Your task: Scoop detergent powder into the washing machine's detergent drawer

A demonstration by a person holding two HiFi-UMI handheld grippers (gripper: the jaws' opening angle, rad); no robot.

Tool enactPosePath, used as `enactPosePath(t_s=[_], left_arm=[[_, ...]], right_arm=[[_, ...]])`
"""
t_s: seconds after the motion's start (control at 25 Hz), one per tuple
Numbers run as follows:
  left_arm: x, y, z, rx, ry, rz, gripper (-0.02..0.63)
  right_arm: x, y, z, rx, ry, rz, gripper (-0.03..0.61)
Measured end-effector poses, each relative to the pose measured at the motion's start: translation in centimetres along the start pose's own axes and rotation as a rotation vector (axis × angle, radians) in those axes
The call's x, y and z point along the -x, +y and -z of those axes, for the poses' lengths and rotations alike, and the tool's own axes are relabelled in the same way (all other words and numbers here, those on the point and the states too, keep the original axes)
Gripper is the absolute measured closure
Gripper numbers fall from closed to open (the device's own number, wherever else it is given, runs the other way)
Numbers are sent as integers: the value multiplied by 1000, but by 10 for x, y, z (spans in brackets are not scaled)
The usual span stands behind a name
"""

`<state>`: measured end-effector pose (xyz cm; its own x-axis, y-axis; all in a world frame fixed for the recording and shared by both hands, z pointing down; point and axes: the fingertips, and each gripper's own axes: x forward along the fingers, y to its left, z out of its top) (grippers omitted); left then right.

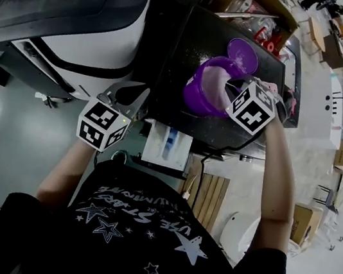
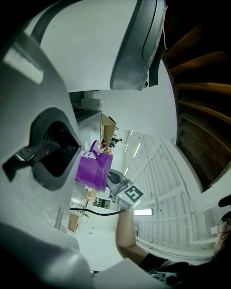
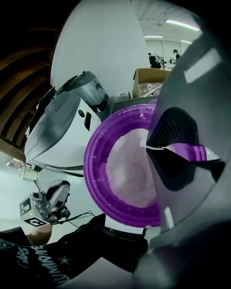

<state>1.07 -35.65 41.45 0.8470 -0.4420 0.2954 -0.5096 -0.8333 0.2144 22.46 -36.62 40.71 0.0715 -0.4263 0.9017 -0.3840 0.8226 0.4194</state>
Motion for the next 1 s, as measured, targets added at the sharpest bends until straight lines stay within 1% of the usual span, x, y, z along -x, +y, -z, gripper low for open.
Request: enactPosePath(t_s=[0.16,0.28,0.44,0.68,0.88,1.0], left_arm=[[-1,-3,2,3,1,11,614],[-1,-3,4,6,3,16,614],[-1,-4,8,13,9,24,614],[0,-5,10,6,16,42,614],[2,-5,13,7,29,64,614],[3,-7,16,12,37,84,614]], right_arm=[[-2,12,2,-14,24,-86,541],[-2,19,4,-45,32,-156,541],[-1,24,6,-71,33,-221,541],[1,32,8,-83,59,-324,541],[5,41,6,-80,70,-433,540],[6,43,5,-94,76,-474,540]])
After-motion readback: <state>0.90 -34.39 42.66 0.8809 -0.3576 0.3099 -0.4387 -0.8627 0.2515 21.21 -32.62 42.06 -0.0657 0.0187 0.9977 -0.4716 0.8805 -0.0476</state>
